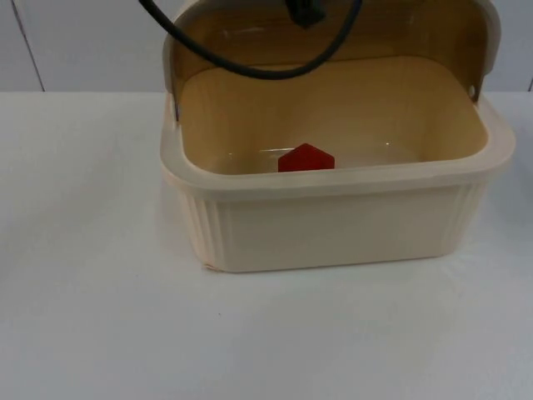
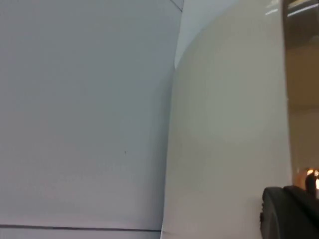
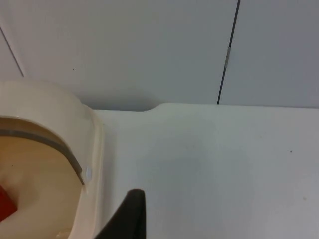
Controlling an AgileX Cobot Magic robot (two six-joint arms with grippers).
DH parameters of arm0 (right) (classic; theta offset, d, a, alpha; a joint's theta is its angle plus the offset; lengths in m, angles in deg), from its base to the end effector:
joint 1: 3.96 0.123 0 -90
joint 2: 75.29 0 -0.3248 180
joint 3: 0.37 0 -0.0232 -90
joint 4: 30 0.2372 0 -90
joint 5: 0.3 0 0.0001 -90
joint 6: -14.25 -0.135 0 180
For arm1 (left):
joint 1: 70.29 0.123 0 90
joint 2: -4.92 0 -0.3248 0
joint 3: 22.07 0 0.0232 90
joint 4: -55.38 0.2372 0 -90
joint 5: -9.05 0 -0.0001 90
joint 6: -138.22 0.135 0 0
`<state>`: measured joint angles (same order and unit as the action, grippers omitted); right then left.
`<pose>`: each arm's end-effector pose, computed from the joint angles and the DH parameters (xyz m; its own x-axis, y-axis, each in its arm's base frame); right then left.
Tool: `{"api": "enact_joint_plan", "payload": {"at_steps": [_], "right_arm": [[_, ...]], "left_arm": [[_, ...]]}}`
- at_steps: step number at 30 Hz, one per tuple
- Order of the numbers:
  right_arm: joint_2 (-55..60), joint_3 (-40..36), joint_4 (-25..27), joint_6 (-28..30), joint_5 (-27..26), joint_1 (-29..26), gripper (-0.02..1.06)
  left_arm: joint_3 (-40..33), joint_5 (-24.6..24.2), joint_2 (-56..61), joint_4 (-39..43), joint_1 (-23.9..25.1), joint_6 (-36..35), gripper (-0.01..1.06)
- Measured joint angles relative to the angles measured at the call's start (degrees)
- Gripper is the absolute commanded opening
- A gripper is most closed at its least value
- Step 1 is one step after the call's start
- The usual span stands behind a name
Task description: Open the box lid with the left hand, place the block into the box with the right hand, then close the box lid with the left hand.
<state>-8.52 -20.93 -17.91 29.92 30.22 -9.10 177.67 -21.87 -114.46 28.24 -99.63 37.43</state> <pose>0.2274 -0.0060 0.3941 -0.4543 -0.0499 -0.8894 -0.0466 0.9984 -0.0322 0.4211 -0.2730 0.3089 0.2235 0.7931 -0.5666 0.8008 0.1820 0.5706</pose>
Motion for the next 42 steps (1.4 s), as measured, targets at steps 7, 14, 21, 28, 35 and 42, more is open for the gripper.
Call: {"api": "enact_joint_plan", "payload": {"at_steps": [7, 14, 21, 28, 35, 42], "right_arm": [[-2.3, 0.0, 0.1, 0.0, 0.0, 0.0, 1.04], [-3.3, 0.0, 0.1, 0.0, 0.3, 0.0, 1.04], [-4.6, 0.0, 0.2, -0.7, 1.2, 0.0, 1.04], [-6.2, 0.0, 0.2, -0.7, 2.4, 0.0, 1.04], [-6.7, 0.0, 0.2, -0.7, 2.7, 0.0, 1.04], [-6.7, 0.0, 0.2, -0.7, 2.7, 0.0, 1.04]], "left_arm": [[-1.4, -1.1, 0.5, 0.0, 0.0, -0.8, 0.00], [-10.5, 4.2, 4.9, 1.2, -2.1, -2.0, 0.00], [-24.5, 15.6, 10.0, 4.8, -7.0, -3.0, 0.00], [-37.9, 27.6, 11.3, 7.5, -12.4, -3.2, 0.00], [-41.4, 31.6, 15.8, 3.7, -13.9, -3.7, 0.00], [-41.4, 36.0, 29.7, -14.9, -9.5, -4.0, 0.00]]}}
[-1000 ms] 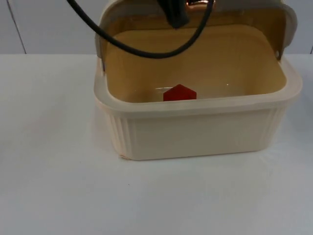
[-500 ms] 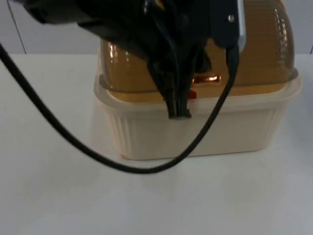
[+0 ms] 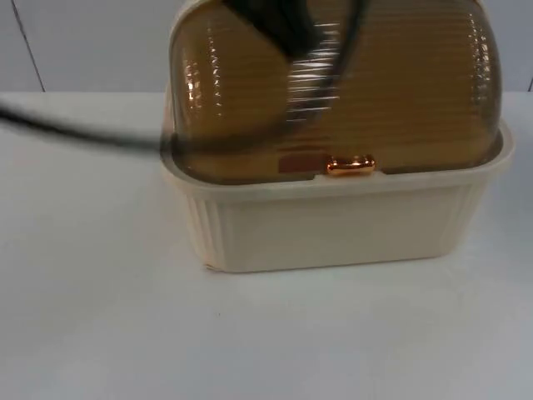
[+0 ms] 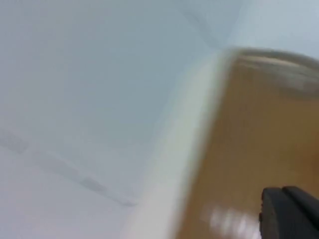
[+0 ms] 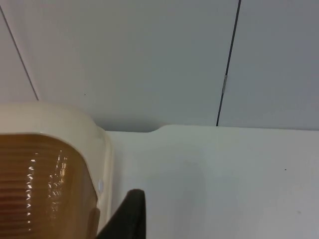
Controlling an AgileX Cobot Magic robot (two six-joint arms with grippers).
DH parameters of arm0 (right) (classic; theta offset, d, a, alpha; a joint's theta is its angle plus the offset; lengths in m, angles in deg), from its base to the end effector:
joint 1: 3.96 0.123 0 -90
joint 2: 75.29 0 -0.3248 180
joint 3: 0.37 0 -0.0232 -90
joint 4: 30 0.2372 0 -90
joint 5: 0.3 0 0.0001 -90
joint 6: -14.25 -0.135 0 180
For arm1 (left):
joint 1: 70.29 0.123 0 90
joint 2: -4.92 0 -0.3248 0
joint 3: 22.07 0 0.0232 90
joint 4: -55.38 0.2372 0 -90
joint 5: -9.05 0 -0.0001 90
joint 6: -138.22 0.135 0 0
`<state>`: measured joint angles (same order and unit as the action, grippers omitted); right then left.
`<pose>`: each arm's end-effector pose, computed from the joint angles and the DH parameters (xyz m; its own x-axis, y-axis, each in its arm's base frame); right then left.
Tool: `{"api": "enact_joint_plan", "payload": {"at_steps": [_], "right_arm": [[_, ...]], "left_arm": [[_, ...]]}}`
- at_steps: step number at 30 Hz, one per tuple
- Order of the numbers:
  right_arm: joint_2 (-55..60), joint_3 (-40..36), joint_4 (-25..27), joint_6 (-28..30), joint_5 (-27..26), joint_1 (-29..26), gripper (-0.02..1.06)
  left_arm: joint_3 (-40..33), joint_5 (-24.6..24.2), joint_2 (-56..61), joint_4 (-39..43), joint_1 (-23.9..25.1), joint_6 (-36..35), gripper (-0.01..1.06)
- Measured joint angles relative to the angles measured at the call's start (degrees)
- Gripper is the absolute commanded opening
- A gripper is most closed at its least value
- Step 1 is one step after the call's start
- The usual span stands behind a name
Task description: Open the box lid with the left hand, place the block into the box with the right hand, then close the box lid with the left hand.
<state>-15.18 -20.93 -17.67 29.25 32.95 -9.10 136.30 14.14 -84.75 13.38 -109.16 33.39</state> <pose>0.1922 -0.0014 0.4128 -0.3914 -0.0455 -0.9191 -0.0499 0.9984 -0.0281 0.2822 -0.2173 0.3426 0.1237 0.6039 -0.7874 0.6154 0.5758 0.5383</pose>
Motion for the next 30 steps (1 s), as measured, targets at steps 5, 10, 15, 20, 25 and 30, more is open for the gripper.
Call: {"api": "enact_joint_plan", "payload": {"at_steps": [5, 10, 15, 20, 25, 30], "right_arm": [[0.0, 0.0, 0.0, -0.2, 0.0, 0.0, 1.04], [0.0, 0.0, 0.5, -0.4, 0.0, 0.0, 1.04], [0.0, 0.0, 1.2, -0.4, 0.0, 0.0, 1.04], [-0.1, 0.0, 1.3, -0.4, 0.0, 0.0, 1.04], [-0.1, 0.0, 1.4, -0.4, 0.0, 0.0, 1.04], [-0.1, 0.0, 1.4, -0.4, 0.0, 0.0, 1.04]], "left_arm": [[0.0, 5.1, 6.9, -14.6, 9.6, -0.2, 0.00], [0.0, -2.6, 9.8, -32.9, 25.0, -0.4, 0.00], [0.0, -21.6, 9.4, -35.0, 40.9, -11.7, 0.00], [3.1, -26.6, 9.4, 7.0, 45.3, -44.7, 0.00], [3.7, -25.0, 11.3, 23.1, 43.5, -57.2, 0.00], [3.9, -23.7, 13.2, 25.3, 41.5, -58.8, 0.00]]}}
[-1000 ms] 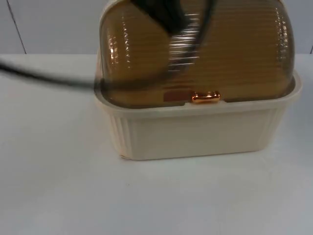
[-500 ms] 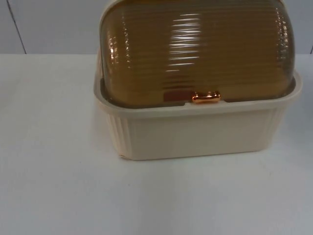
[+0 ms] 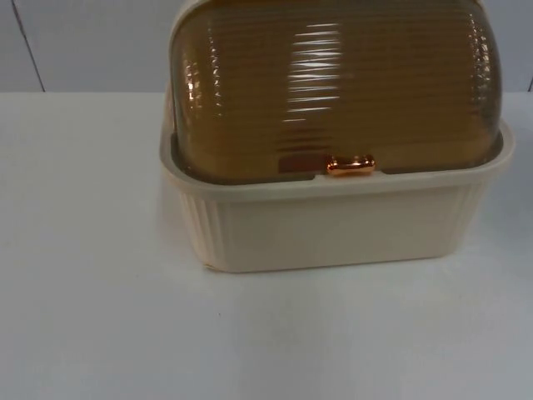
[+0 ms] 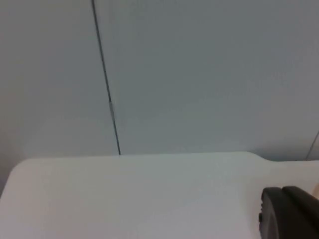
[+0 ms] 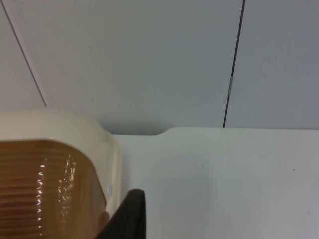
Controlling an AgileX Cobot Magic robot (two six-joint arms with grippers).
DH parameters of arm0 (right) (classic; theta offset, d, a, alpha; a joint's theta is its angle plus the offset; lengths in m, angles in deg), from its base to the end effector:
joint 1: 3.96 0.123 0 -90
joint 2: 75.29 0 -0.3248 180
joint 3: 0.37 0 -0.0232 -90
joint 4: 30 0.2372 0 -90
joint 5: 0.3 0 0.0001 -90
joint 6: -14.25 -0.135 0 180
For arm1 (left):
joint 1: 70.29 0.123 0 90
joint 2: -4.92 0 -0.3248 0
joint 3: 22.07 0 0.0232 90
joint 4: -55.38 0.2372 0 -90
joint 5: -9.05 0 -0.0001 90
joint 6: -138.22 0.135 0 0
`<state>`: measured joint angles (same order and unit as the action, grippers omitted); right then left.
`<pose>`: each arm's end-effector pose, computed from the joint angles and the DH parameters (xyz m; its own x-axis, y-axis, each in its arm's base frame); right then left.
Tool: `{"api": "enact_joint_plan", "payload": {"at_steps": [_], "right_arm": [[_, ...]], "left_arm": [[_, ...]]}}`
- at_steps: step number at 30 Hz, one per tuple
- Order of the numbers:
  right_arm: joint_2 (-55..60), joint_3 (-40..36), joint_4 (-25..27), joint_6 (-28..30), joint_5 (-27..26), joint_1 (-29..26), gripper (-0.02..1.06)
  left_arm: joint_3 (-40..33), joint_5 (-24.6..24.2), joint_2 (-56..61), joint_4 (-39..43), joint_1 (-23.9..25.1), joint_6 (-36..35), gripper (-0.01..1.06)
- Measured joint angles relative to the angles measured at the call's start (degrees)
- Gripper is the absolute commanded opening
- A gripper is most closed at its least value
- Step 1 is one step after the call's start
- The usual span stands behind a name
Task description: Open the box lid with the left hand, place the block into the box with the right hand, then close the box lid with the left hand.
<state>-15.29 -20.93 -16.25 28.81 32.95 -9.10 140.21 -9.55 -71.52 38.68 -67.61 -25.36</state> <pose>0.1917 0.0004 0.4136 -0.3878 -0.0171 -0.9216 -0.0509 0.9987 0.0029 0.2870 0.0010 0.3942 -0.3742 -0.0080 -0.9273 0.0419 0.9988 -0.0255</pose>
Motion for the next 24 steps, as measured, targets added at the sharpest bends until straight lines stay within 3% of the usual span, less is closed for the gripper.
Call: {"api": "enact_joint_plan", "payload": {"at_steps": [5, 6, 8, 9, 10, 11, 24], "right_arm": [[0.0, 0.0, 0.0, 0.0, 0.0, 0.0, 1.04], [0.0, 0.0, 0.0, 0.0, 0.0, 0.0, 1.04], [0.0, 0.0, 0.0, 0.0, 0.0, 0.0, 1.04], [0.0, 0.0, 0.0, 0.0, 0.0, 0.0, 1.04], [0.0, 0.0, 0.0, 0.0, 0.0, 0.0, 1.04], [0.0, 0.0, 0.0, 0.0, 0.0, 0.0, 1.04], [-2.3, 0.0, 0.0, -1.5, -0.1, 0.0, 1.04]], "left_arm": [[0.0, 0.1, 0.4, 0.5, -0.3, -0.1, 0.04], [0.0, 0.1, 0.4, 0.6, -0.3, -0.1, 0.13], [0.0, 0.1, 0.4, 0.6, -0.3, -0.1, 0.47], [0.0, 0.1, 0.4, 0.6, -0.3, -0.1, 0.82], [0.0, 0.1, 0.4, 0.6, -0.3, -0.1, 0.82], [0.0, 0.1, 0.6, 0.5, -0.3, -0.1, 1.06], [0.0, -0.3, 4.1, -1.5, -0.3, -0.1, 1.05]]}}
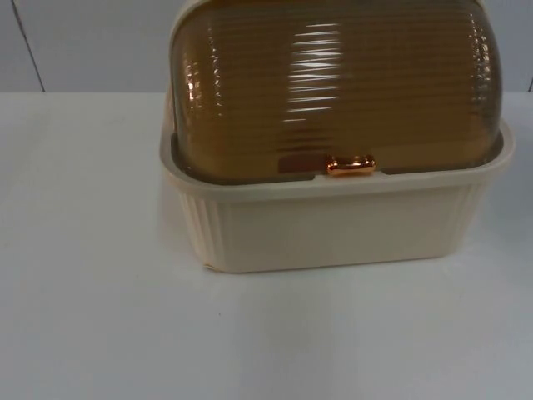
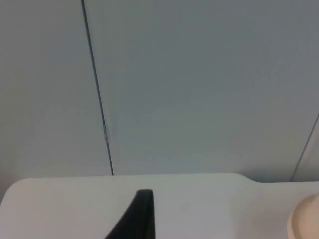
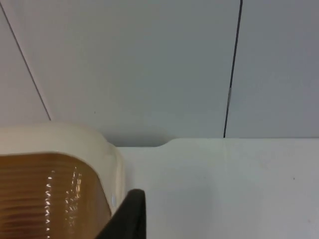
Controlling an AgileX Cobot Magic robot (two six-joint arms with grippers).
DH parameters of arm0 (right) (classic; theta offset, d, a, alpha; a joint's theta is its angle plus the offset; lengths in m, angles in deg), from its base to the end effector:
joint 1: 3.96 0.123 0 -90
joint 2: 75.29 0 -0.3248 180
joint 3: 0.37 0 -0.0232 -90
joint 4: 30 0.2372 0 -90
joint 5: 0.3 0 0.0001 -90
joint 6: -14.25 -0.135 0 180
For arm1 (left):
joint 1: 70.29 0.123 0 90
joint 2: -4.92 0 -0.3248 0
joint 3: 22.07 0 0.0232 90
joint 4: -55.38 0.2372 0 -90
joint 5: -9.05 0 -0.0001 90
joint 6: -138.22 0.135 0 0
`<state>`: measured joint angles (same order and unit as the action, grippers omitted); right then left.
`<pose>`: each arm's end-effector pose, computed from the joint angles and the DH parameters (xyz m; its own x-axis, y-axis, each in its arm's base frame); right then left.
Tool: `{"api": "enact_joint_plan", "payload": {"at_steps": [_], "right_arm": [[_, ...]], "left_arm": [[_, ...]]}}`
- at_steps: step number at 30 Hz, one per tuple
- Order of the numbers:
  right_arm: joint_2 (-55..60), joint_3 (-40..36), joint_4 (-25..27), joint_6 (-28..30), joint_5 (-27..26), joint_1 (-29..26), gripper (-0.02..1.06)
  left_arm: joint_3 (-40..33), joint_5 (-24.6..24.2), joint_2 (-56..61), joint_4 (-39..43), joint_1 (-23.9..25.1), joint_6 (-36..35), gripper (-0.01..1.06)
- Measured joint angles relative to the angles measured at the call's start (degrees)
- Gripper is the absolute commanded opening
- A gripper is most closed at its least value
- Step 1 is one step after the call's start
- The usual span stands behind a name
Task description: Open the box lid with the left hand, place the block into the box with the right hand, then close the box lid with the left hand.
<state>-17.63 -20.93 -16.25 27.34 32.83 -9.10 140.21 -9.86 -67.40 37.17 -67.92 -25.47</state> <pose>0.1798 0.0015 0.4214 -0.3493 0.0052 -0.9370 -0.0415 0.9989 0.0210 0.2666 -0.0027 0.4138 -0.3107 -0.0298 -0.9500 0.0498 0.9976 -0.0476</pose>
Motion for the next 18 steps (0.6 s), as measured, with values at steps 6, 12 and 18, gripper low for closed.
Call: {"api": "enact_joint_plan", "payload": {"at_steps": [6, 12, 18], "right_arm": [[-2.5, 0.0, -2.2, -0.4, 3.8, 0.0, 1.04], [-4.6, -0.1, -3.0, -0.6, 6.7, 0.0, 1.04], [-14.5, -0.1, -8.8, -0.6, 4.4, 0.0, 1.04]], "left_arm": [[0.0, -1.0, 1.5, -0.1, 0.0, 0.0, 1.05], [-0.5, -3.8, 4.2, 0.5, -0.7, 0.0, 1.05], [-0.7, -3.7, 16.5, 2.6, -0.8, 0.0, 1.05]]}}
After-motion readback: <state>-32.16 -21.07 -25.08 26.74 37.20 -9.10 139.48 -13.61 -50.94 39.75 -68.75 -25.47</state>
